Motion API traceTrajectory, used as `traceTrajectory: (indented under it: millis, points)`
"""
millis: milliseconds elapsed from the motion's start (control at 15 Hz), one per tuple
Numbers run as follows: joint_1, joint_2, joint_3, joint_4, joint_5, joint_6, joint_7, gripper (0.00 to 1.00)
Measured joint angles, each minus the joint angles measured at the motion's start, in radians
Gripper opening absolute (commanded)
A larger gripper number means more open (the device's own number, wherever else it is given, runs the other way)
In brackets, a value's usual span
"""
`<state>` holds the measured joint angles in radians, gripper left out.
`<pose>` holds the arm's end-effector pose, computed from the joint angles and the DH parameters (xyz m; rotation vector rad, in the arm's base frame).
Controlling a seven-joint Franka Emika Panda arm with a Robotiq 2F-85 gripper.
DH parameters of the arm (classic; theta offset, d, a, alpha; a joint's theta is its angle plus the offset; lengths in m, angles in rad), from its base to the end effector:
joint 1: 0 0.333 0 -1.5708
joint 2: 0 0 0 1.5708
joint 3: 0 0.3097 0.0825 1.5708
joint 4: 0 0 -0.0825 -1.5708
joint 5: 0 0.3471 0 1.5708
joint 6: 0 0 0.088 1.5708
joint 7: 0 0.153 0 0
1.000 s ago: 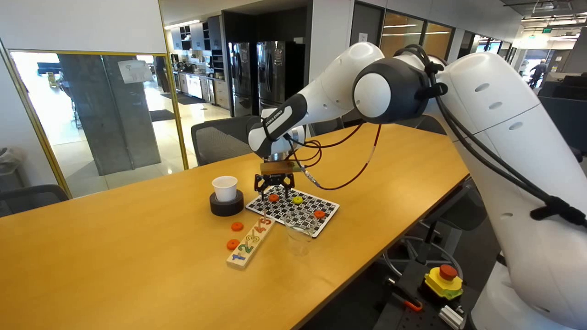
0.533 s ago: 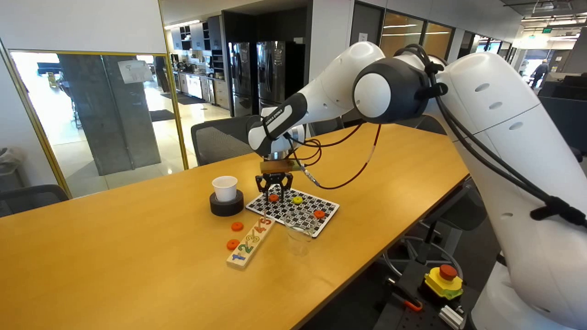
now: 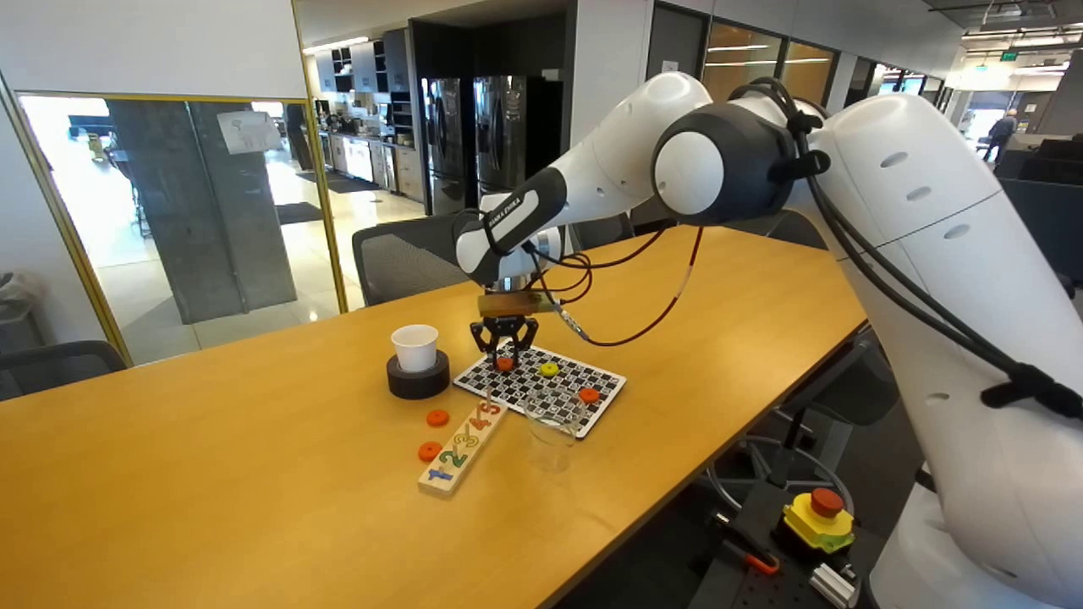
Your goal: Pick up all the orange objects from the table and put them in the colorless cup then pick up all the yellow objects from the table and put them in the white cup
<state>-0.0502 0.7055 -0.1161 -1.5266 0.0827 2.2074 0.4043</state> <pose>0.6661 -0.0961 0.2144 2.9929 -0.9155 -0.0283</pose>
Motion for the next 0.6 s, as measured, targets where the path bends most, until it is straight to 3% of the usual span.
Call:
traceTrajectory:
  millis: [267, 600]
  points:
    - [0.031, -0.102, -0.003, -0.082, -0.005, 0.001, 0.015, 0.17]
    - [0.078, -0.326, -0.004, -0.293, -0.044, 0.002, 0.073, 0.17]
